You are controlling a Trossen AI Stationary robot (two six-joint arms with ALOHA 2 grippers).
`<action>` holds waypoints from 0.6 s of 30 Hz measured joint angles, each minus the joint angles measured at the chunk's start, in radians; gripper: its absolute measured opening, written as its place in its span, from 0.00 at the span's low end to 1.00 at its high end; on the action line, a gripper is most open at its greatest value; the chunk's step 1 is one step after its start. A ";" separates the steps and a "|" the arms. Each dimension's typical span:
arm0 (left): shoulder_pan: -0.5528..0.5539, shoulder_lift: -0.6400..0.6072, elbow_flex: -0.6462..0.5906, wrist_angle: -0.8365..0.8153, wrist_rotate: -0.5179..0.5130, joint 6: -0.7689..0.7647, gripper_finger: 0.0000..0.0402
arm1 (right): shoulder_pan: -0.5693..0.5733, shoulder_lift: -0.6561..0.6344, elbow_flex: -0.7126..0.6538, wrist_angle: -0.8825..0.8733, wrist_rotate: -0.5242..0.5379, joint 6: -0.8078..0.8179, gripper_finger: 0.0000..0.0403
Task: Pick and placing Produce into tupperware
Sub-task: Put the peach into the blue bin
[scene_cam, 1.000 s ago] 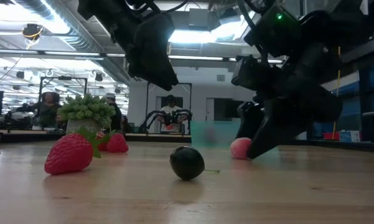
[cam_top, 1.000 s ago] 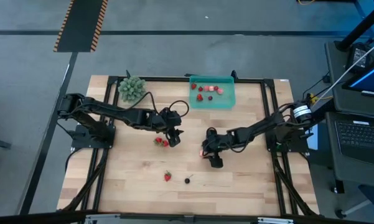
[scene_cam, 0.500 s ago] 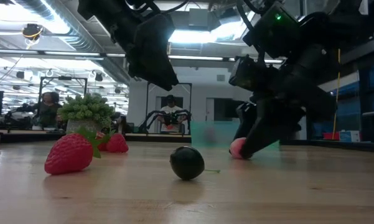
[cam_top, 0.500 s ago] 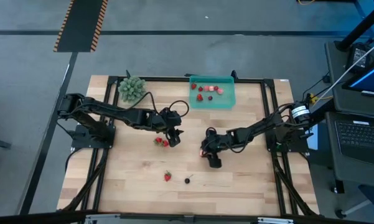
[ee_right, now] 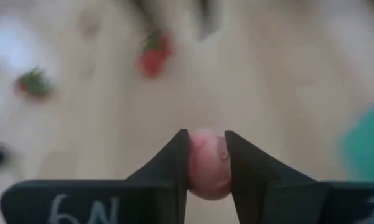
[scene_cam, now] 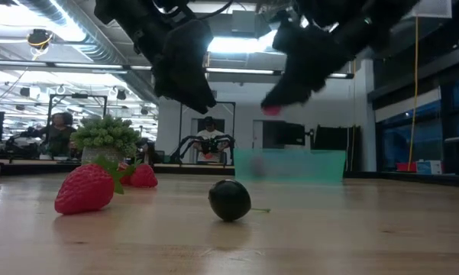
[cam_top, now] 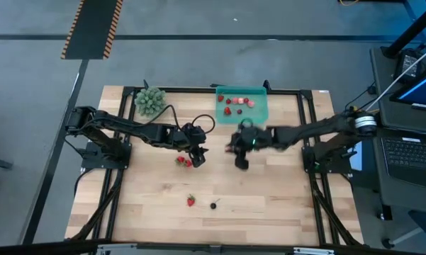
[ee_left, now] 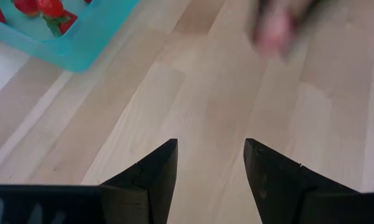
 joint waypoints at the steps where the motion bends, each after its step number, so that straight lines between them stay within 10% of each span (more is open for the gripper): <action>1: 0.000 0.000 0.000 -0.004 0.000 0.002 0.44 | -0.030 -0.023 0.026 -0.037 0.002 -0.021 0.22; 18: 0.151 0.000 0.000 0.024 -0.029 0.069 0.44 | -0.607 0.138 0.392 -0.513 -0.144 -0.224 0.21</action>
